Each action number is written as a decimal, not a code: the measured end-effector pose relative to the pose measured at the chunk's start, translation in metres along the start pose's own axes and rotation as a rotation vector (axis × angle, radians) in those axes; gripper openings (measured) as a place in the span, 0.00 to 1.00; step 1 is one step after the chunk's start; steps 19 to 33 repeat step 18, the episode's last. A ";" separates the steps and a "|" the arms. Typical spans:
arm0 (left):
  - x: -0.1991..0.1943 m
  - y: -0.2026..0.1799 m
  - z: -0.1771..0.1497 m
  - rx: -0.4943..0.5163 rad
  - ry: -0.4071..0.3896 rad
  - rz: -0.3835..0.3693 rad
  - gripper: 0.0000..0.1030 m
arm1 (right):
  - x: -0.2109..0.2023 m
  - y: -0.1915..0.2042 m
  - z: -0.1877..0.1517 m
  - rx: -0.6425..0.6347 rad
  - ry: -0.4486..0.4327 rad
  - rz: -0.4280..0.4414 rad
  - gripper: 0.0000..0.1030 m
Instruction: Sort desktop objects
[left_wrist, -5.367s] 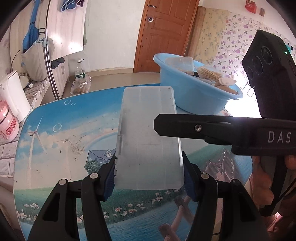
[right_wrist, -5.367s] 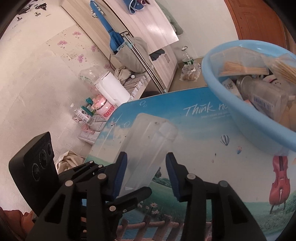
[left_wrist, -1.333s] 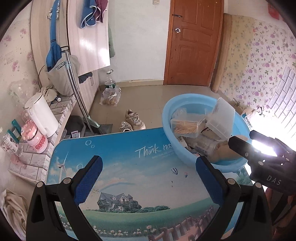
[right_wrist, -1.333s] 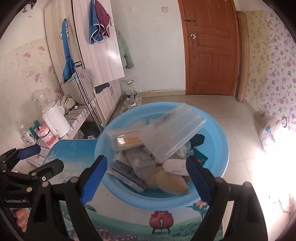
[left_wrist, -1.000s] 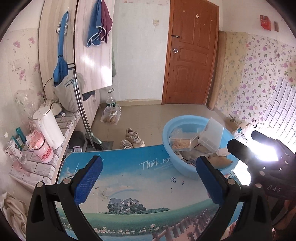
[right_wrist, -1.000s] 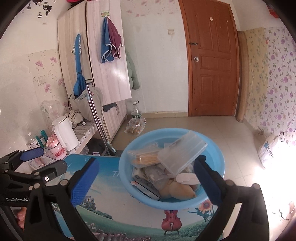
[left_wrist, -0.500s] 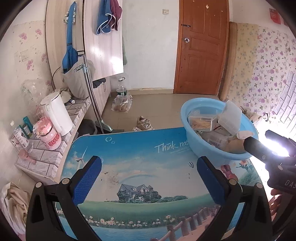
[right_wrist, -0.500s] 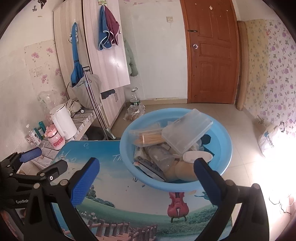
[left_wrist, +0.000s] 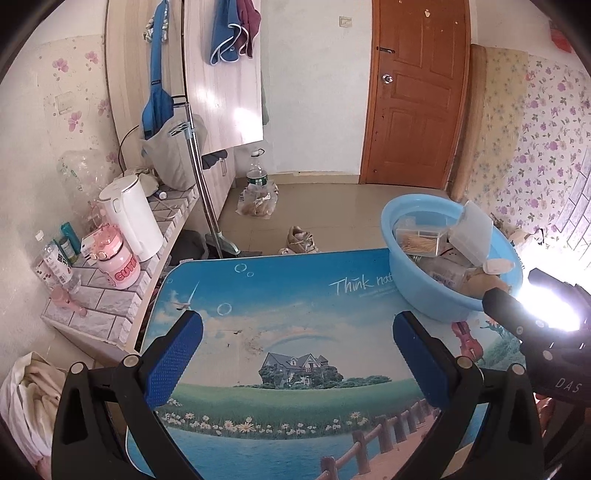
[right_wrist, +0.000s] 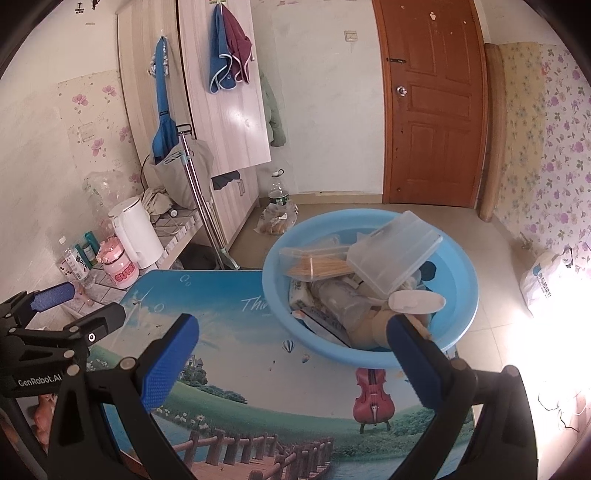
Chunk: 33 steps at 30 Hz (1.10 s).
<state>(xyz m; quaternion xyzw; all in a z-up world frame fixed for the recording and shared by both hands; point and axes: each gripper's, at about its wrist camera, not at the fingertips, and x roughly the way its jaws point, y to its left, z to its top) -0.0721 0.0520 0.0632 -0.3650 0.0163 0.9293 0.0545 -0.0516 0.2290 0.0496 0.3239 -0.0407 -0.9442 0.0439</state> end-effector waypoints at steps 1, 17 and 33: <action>-0.002 0.001 0.000 -0.003 -0.005 -0.006 1.00 | 0.000 0.001 -0.001 -0.002 0.000 0.001 1.00; -0.006 0.007 -0.014 0.008 0.007 -0.023 1.00 | 0.001 0.014 -0.009 -0.030 0.027 0.001 1.00; -0.006 0.007 -0.015 0.008 0.006 -0.025 1.00 | 0.001 0.014 -0.010 -0.028 0.028 0.002 1.00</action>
